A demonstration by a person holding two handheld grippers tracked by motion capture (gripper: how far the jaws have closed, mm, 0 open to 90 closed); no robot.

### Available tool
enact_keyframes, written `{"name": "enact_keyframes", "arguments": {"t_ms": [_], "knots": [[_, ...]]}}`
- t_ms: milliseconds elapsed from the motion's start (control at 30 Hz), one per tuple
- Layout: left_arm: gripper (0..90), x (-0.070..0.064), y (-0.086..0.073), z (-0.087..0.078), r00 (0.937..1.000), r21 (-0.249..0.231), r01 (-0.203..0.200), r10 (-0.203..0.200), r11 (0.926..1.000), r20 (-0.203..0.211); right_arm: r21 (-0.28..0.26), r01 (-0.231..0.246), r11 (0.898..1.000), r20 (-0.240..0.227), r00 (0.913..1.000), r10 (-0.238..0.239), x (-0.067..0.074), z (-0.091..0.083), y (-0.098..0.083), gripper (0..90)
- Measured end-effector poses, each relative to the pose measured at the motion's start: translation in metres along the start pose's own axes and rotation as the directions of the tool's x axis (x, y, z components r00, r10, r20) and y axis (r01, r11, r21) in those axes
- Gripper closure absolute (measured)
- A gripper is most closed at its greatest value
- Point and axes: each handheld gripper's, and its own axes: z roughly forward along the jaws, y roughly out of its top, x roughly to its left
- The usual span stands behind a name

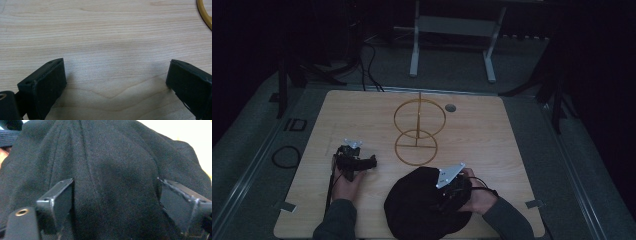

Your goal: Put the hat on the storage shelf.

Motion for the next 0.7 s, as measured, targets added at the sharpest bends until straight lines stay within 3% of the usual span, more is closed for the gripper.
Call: {"name": "enact_keyframes", "arguments": {"t_ms": [133,600,667,700], "knots": [[2.4,0.0000,0.0000,0.0000,1.0000,0.000,0.000,0.000,1.0000,0.000,0.019,-0.007,1.000,-0.008,0.9999,0.007,-0.0011,0.0013,-0.0008,22.6],[2.4,0.0000,0.0000,0.0000,1.0000,0.000,0.000,0.000,1.0000,0.000,0.051,0.001,0.999,-0.032,0.9995,0.000,-0.0052,0.0020,-0.0023,67.3],[2.4,0.0000,0.0000,0.0000,1.0000,0.000,0.000,0.000,1.0000,0.000,0.052,0.001,0.999,-0.035,0.9994,0.001,-0.0055,0.0019,-0.0021,69.8],[2.4,0.0000,0.0000,0.0000,1.0000,0.000,0.000,0.000,1.0000,0.000,0.058,0.013,0.998,-0.044,0.9990,-0.010,-0.0057,0.0012,-0.0010,76.2]]}}
